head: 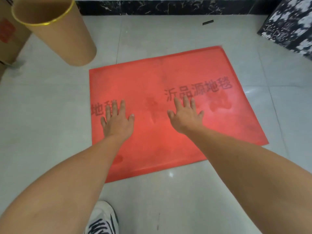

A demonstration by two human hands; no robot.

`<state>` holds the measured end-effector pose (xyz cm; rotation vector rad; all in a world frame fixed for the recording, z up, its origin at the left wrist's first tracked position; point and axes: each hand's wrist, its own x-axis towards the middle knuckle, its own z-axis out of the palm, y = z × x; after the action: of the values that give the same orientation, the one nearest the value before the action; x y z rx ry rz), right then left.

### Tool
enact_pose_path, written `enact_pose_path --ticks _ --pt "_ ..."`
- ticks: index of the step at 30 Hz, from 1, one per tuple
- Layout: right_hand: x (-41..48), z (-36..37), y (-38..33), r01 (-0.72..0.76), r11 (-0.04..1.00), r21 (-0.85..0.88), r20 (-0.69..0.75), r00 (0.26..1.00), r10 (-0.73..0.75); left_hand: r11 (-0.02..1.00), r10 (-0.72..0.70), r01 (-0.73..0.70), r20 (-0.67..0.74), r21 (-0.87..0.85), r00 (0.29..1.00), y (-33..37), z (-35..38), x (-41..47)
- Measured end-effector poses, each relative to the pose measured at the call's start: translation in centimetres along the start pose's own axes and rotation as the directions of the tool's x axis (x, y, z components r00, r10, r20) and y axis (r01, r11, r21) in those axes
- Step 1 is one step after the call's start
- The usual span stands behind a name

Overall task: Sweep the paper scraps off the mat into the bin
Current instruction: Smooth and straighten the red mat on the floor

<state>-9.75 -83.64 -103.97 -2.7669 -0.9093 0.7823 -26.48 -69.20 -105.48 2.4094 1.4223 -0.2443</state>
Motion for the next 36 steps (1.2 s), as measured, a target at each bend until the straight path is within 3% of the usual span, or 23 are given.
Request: enact_pose_path --ticks 8,16,19,23,27,33,36 --pt "1.0 5.3 3.5 -0.034 0.999 -0.008 0.087 0.996 0.034 0.997 -0.073 0.073 0.213 0.007 0.974 -1.3 7.3 -0.3" --pt "1.1 8.6 5.7 -0.107 0.994 0.021 0.241 0.965 0.099 0.981 0.003 -0.085 0.428 0.173 0.904 -0.8 11.3 -0.9" --pt "0.3 9.7 6.5 -0.165 0.986 0.010 0.313 0.937 0.154 0.973 0.001 -0.100 0.434 0.206 0.901 -0.9 11.8 -1.1" --pt "-0.9 11.0 7.5 -0.132 0.987 -0.088 0.313 0.937 0.154 0.969 -0.001 -0.109 0.447 0.221 0.895 -1.0 12.1 -1.0" --pt "-0.3 13.2 8.2 -0.126 0.981 -0.145 0.408 0.896 0.176 0.961 0.006 -0.136 0.470 0.242 0.882 -1.2 12.6 -1.7" --pt "-3.2 15.2 9.7 -0.145 0.973 -0.181 0.369 0.907 0.204 0.950 0.059 -0.197 0.481 0.242 0.875 -1.2 13.3 -3.4" --pt "-5.6 14.0 9.4 -0.239 0.964 -0.120 0.377 0.887 0.267 0.946 0.078 -0.224 0.503 0.237 0.861 -1.2 13.3 -4.1"
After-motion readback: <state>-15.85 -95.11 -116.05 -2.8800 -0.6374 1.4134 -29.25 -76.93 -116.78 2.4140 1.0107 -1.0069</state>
